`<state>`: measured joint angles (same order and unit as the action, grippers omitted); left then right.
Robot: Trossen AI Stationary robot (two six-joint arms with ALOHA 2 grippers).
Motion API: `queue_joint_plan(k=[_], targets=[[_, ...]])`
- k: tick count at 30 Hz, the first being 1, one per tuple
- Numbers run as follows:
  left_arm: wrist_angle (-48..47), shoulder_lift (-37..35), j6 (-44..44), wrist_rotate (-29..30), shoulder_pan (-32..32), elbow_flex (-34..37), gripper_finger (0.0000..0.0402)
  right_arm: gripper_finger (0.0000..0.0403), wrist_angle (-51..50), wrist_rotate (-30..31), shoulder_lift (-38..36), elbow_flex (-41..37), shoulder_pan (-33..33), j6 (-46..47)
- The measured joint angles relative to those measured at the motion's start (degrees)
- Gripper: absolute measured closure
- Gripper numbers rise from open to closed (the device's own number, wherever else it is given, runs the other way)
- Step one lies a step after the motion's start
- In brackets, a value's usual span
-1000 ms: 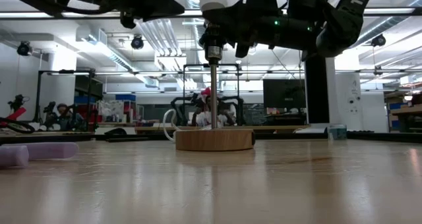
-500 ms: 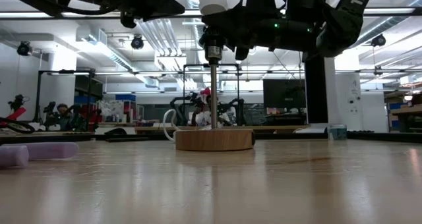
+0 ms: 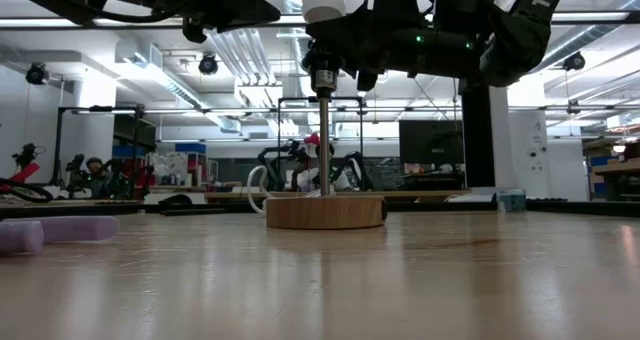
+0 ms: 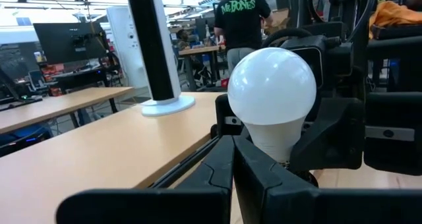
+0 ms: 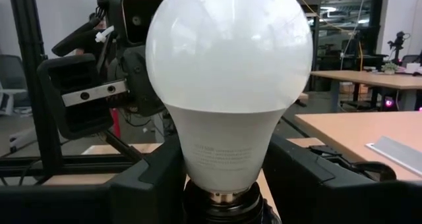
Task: Screw lightbulb
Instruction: Insert the lightbulb into the lamp
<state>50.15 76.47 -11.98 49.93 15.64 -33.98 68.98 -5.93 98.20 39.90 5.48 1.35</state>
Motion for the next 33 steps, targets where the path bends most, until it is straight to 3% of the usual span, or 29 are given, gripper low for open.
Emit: queue_joint_plan(k=[33], targets=[[0.0, 0.0, 0.0, 0.0, 0.0, 0.0, 0.0401, 0.0222, -13.7, 0.0, -6.8, -0.1, -0.6, -1.4]])
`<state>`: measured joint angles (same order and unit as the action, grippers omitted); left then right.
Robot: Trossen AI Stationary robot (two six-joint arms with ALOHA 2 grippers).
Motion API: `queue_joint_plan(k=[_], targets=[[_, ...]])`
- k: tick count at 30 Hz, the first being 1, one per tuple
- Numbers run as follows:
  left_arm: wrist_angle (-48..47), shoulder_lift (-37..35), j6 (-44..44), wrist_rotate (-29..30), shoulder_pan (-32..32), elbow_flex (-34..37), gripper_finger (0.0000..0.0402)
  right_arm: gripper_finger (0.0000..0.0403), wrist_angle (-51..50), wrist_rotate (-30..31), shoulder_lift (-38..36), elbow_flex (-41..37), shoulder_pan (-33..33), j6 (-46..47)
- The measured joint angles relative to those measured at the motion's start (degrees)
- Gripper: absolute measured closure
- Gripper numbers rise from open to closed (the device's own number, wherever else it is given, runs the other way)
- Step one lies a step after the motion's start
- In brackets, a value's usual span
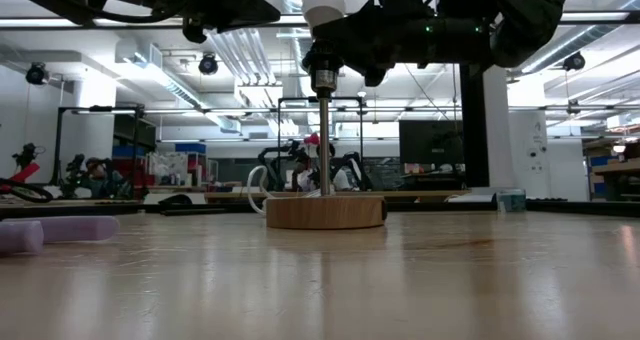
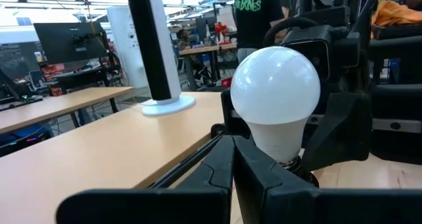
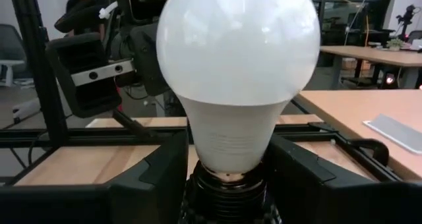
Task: Screw lightbulb
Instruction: Insert the lightbulb into the lamp
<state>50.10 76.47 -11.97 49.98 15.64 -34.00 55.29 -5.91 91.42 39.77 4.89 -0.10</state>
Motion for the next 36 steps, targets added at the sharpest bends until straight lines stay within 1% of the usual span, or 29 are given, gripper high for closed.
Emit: queue_joint_plan(k=[19, 28, 36], targets=[[0.0, 0.0, 0.0, 0.0, 0.0, 0.0, 0.0401, 0.0222, -3.4, 1.5, -0.9, 0.0, 0.0, 0.2], [0.0, 0.0, 0.0, 0.0, 0.0, 0.0, 0.0401, 0.0222, -10.6, 2.0, -5.0, 0.0, 0.0, 0.0], [0.0, 0.0, 0.0, 0.0, 0.0, 0.0, 0.0401, 0.0222, -19.7, 2.5, -8.7, 0.0, 0.0, 0.4]])
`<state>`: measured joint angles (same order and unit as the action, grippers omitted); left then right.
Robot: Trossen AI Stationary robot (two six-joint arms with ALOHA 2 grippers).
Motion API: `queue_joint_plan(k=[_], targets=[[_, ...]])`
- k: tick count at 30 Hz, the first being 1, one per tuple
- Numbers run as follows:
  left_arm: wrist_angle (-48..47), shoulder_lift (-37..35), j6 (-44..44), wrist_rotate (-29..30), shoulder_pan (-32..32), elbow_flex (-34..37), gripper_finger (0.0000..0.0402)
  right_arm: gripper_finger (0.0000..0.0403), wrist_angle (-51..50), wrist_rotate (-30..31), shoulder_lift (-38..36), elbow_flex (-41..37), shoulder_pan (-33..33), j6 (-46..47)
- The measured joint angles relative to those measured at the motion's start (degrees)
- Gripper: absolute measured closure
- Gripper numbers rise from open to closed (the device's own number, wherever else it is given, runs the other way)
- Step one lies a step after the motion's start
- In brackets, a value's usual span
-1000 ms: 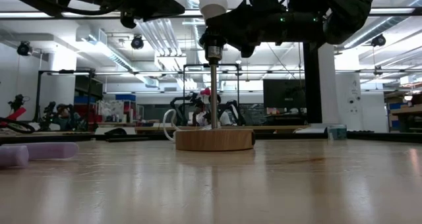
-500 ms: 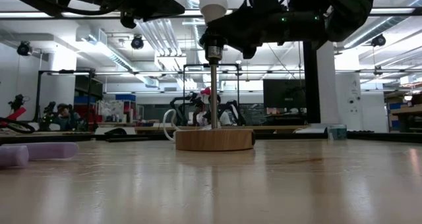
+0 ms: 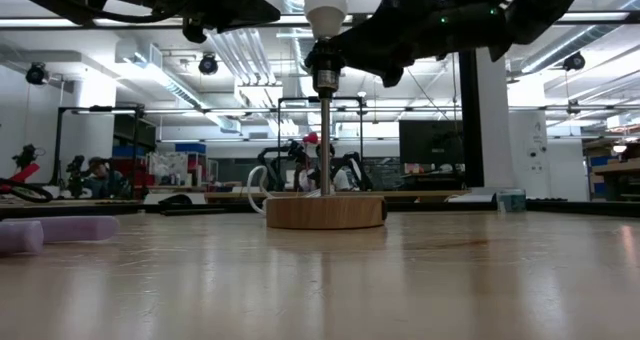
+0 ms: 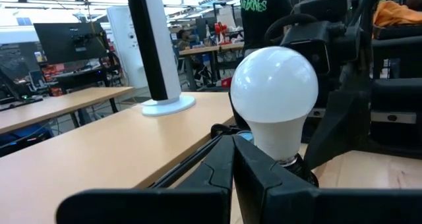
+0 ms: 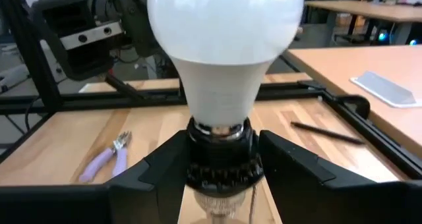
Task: Screw lightbulb
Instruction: Insert the lightbulb into the lamp
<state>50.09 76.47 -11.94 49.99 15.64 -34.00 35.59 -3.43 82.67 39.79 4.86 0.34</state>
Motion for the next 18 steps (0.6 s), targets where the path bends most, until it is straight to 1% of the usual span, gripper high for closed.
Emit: queue_joint_plan(k=[5, 12, 14, 16, 18], targets=[[0.0, 0.0, 0.0, 0.0, 0.0, 0.0, 0.0401, 0.0222, -3.7, 0.3, -2.7, -0.1, -0.1, 0.0], [0.0, 0.0, 0.3, 0.0, 0.0, 0.0, 0.0401, 0.0222, -14.6, 1.2, -8.0, -0.1, -0.1, -0.7], [-0.1, -0.3, -0.5, 0.0, 0.4, 0.0, 0.0401, 0.0222, -19.1, 3.9, -9.8, -0.1, -0.1, -0.9], [-0.1, -0.8, -1.7, 0.0, 1.1, 0.0, 0.0401, 0.0222, -23.1, 8.0, -12.0, -0.1, -0.1, -0.9], [-0.8, -1.8, -2.5, 0.0, 1.7, 0.0, 0.0401, 0.0222, -24.8, 11.2, -13.8, -0.1, -0.1, -0.9]])
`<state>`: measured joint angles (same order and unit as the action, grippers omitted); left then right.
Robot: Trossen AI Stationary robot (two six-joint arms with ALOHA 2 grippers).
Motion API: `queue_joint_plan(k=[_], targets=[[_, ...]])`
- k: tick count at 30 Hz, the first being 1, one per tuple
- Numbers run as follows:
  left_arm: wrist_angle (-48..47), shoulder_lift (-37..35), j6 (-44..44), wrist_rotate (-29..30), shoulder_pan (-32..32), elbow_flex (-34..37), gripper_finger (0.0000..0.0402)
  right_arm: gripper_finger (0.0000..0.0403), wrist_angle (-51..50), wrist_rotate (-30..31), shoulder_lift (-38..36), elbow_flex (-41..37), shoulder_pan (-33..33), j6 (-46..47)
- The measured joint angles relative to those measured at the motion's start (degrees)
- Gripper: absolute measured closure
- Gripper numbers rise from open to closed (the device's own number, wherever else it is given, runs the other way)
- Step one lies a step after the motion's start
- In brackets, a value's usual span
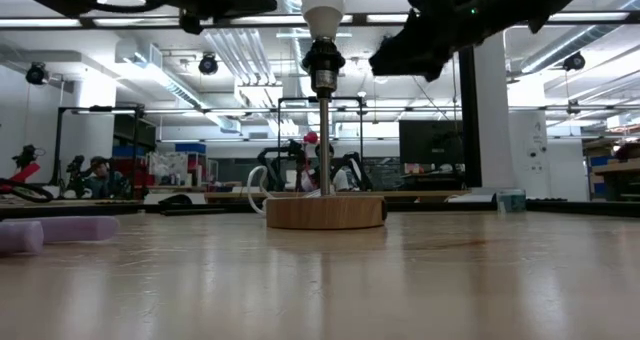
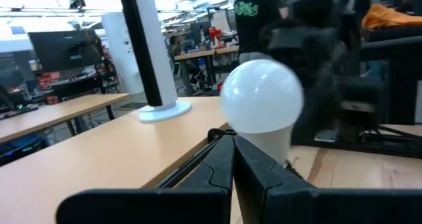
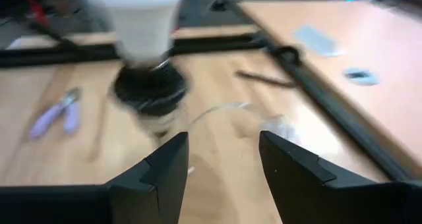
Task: Screw lightbulb
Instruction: Insert the lightbulb into the lamp
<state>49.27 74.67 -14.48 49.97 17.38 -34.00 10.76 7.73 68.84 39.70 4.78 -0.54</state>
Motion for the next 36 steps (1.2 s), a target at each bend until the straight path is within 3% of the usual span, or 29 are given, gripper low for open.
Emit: queue_joint_plan(k=[6, 9, 12, 14, 20, 29, 36], targets=[[-3.4, -1.3, 0.4, -3.2, 0.5, 0.0, 0.0401, 0.0241, 1.8, 0.5, -3.0, 0.0, -0.1, 1.2], [-3.4, -1.1, 1.1, -4.6, 0.4, 0.0, 0.0401, 0.0291, 2.9, 1.3, -2.6, 0.0, 0.0, 2.0], [-3.6, -0.8, 1.4, -4.5, 0.1, 0.0, 0.0401, 0.0368, 6.3, 1.4, -1.3, 0.0, -0.3, 2.0], [-3.3, -0.8, 1.5, -4.6, 0.1, 0.0, 0.0401, 0.0392, 8.6, 1.4, -0.5, 0.0, -0.4, 1.5], [-1.8, -0.8, -0.9, -7.5, 0.1, -1.2, 0.0401, 0.0401, 12.4, 1.4, -0.5, 0.0, -0.8, 0.7], [-13.5, -0.8, -2.4, -7.0, -1.0, -7.5, 0.0401, 0.0402, 12.6, 0.8, 0.7, 2.6, -2.3, -2.2], [-14.8, -0.8, -2.3, -6.6, -1.2, -8.0, 0.0401, 0.0403, 12.6, 0.8, 0.7, 2.9, -2.7, -2.4]])
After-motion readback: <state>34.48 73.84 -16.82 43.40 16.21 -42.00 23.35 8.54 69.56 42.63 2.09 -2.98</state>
